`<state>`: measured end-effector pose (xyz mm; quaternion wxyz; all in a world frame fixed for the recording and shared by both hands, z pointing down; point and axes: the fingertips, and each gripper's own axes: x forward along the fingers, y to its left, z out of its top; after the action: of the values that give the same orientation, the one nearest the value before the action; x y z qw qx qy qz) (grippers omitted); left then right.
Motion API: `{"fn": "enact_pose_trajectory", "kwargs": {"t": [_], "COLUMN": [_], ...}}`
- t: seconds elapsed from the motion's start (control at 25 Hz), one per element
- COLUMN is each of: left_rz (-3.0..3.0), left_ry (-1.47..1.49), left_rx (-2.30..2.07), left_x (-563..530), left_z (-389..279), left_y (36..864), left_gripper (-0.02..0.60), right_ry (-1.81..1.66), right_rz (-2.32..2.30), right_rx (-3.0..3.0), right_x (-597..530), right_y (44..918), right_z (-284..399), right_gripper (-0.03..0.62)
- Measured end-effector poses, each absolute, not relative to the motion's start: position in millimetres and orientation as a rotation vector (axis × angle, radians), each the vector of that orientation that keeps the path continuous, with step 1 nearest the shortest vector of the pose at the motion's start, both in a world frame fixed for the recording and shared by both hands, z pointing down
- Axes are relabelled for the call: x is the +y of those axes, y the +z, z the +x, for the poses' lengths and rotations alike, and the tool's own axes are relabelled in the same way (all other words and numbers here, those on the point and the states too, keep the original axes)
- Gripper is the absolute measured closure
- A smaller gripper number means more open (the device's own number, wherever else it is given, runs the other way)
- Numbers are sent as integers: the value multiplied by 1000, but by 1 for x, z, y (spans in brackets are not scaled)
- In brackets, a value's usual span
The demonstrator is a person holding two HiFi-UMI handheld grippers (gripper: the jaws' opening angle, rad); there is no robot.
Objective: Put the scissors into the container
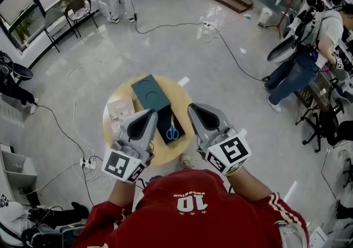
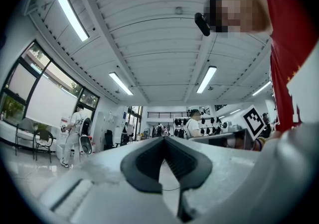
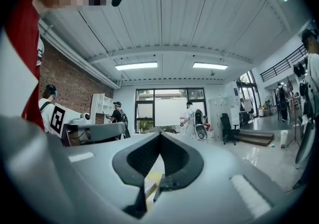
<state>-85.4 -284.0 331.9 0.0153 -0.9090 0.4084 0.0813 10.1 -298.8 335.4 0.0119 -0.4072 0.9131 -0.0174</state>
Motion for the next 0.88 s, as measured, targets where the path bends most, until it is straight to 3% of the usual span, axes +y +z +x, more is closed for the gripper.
{"fn": "enact_pose_trajectory", "kwargs": {"t": [0.88], "left_rz": [-2828], "left_ry": [256], "left_rx": [1275], "left_x": [-283], "left_z": [-86], "left_y": [336], "left_gripper": [580], "right_ry": [-40], "right_rz": [-1356], "right_rx": [2754], "right_x": [-302], "right_y": [331], "right_z": [23], "right_gripper": [594]}}
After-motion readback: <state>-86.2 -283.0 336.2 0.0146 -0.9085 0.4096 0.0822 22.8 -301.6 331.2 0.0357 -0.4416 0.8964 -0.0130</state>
